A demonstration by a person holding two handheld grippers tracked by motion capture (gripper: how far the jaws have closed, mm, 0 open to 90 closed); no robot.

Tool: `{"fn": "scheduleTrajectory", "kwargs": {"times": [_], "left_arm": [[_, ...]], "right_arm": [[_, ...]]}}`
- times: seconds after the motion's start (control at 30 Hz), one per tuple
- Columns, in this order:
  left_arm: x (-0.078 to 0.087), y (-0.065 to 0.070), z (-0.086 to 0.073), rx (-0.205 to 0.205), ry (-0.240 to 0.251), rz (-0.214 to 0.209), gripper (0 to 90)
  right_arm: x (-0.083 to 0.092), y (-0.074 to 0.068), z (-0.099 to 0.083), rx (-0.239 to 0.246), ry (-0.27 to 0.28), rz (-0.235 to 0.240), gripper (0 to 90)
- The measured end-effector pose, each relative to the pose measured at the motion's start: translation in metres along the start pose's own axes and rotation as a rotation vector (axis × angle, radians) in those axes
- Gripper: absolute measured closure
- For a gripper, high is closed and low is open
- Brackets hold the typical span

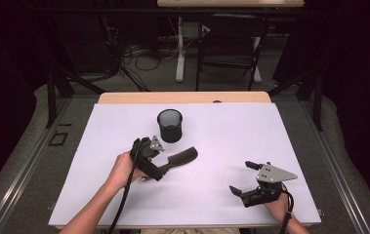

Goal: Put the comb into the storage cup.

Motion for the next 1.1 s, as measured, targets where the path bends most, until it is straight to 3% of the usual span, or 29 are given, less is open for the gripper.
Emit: {"fn": "scheduleTrajectory", "kwargs": {"times": [0.63, 0.73, 0.93, 1.1], "left_arm": [[-0.017, 0.004, 0.009, -0.072, -0.16, -0.051, 1.4], [-0.018, 0.006, 0.01, -0.09, -0.185, -0.075, 14.7], [-0.023, 0.006, 0.012, -0.118, -0.236, -0.1, 31.1], [-0.027, 0.005, 0.013, -0.108, -0.265, -0.138, 46.7]], "right_arm": [[0.0, -0.001, 0.0, -0.003, 0.001, 0.008, 0.0], [-0.001, -0.001, -0.001, -0.005, -0.009, 0.01, 0.0], [0.0, -0.001, -0.001, -0.005, -0.006, 0.012, 0.0], [-0.001, -0.001, -0.001, -0.007, -0.011, 0.014, 0.0]]}}
Point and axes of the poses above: each handheld gripper's, and its own axes: x roughly backward along the jaws, z roughly out of its top, y roughly to its right, the point moved 7 cm from there along -x, roughly forward along the jaws, and after that the axes turned 12 degrees about -x, right-handed, at the moved point
